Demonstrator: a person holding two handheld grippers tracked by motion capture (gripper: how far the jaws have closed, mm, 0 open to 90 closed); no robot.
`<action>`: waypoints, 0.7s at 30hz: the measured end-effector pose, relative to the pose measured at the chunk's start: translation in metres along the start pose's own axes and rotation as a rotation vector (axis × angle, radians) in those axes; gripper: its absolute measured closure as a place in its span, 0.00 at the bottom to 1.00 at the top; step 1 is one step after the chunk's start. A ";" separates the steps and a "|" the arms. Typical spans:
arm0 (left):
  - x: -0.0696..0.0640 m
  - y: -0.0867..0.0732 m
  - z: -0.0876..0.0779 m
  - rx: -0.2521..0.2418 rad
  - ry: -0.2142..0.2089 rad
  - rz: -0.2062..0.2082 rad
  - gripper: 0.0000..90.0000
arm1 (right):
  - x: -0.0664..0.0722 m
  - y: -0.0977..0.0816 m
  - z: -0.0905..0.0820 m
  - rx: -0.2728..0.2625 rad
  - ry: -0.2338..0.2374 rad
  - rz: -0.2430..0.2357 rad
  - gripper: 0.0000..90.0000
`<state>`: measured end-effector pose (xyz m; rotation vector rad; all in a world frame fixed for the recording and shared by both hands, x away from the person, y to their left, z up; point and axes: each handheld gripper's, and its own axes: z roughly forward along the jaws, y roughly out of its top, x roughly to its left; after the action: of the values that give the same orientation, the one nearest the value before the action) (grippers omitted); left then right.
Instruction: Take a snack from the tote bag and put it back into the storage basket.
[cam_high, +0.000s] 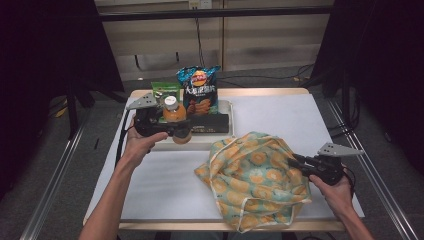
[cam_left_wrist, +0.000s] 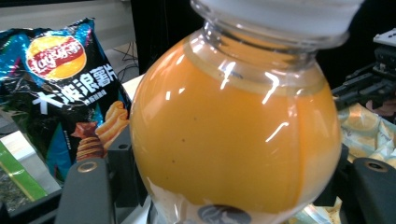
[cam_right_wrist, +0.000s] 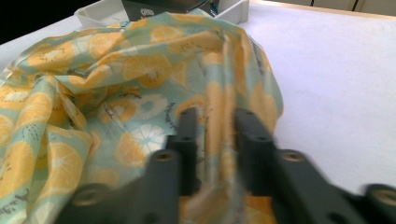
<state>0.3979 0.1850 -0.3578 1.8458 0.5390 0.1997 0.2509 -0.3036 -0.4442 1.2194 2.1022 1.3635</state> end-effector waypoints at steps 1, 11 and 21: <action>0.002 -0.001 0.000 -0.003 -0.003 0.000 0.35 | 0.001 0.000 0.000 0.000 0.004 0.002 0.72; 0.016 -0.006 -0.002 0.019 0.009 -0.001 0.35 | 0.014 0.009 -0.005 -0.065 -0.008 0.011 0.44; 0.034 -0.011 -0.009 0.022 0.057 -0.011 0.35 | 0.022 0.007 -0.009 -0.079 0.004 0.013 0.43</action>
<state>0.4217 0.2112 -0.3697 1.8624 0.5927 0.2402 0.2358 -0.2894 -0.4302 1.2008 2.0262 1.4419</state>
